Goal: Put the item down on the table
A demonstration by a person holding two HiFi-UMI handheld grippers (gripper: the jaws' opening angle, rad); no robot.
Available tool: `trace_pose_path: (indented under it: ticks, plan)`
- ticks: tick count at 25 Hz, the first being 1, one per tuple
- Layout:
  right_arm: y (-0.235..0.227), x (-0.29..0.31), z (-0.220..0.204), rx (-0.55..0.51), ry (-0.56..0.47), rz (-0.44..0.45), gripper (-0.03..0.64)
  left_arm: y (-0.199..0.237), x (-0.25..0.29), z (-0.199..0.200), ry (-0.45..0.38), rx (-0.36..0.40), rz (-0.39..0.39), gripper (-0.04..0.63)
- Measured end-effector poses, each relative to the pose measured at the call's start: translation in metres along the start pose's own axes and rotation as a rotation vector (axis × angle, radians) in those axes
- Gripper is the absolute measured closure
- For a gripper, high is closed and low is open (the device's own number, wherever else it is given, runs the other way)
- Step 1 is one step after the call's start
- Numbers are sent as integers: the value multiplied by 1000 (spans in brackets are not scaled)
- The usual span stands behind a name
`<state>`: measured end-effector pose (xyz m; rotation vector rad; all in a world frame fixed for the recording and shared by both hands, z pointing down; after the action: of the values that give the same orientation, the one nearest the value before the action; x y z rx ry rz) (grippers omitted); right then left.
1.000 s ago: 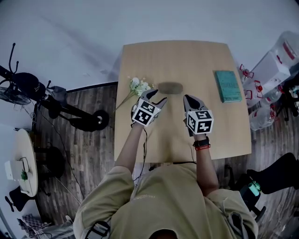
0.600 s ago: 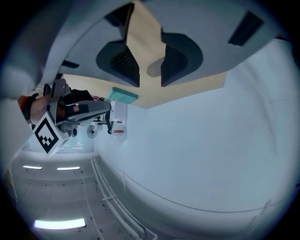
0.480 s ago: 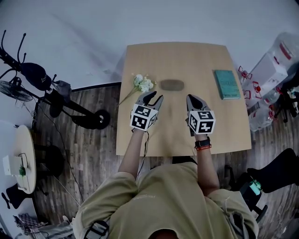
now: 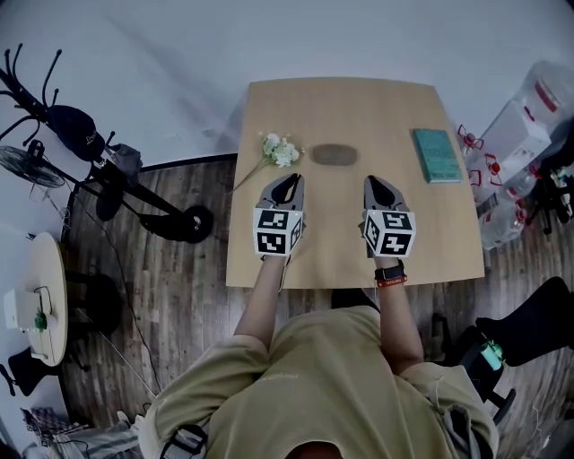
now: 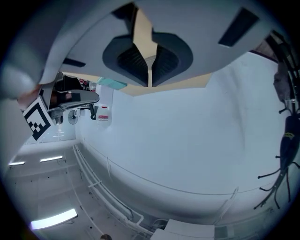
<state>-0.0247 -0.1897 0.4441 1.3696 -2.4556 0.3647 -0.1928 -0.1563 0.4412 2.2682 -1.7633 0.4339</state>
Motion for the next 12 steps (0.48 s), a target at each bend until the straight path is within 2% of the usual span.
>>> trace_pose_path:
  ticks: [8, 12]
  plan:
    - [14, -38, 7, -27, -100, -56, 604, -2, -40, 7, -90, -24, 69, 571]
    - [16, -49, 8, -1, -120, -62, 604, -10, -50, 8, -116, -1, 30, 571]
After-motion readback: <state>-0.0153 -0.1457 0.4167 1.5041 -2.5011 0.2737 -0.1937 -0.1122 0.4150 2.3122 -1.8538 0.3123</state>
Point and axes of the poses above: the fingertips, and each gripper's own axes: x forward along the fingers, y to its left, z out of its top, the point moved 1 cm from there along -x, backward along the fingers, and after that the axes turned 8 degrees about y, right-handed, at the moved point
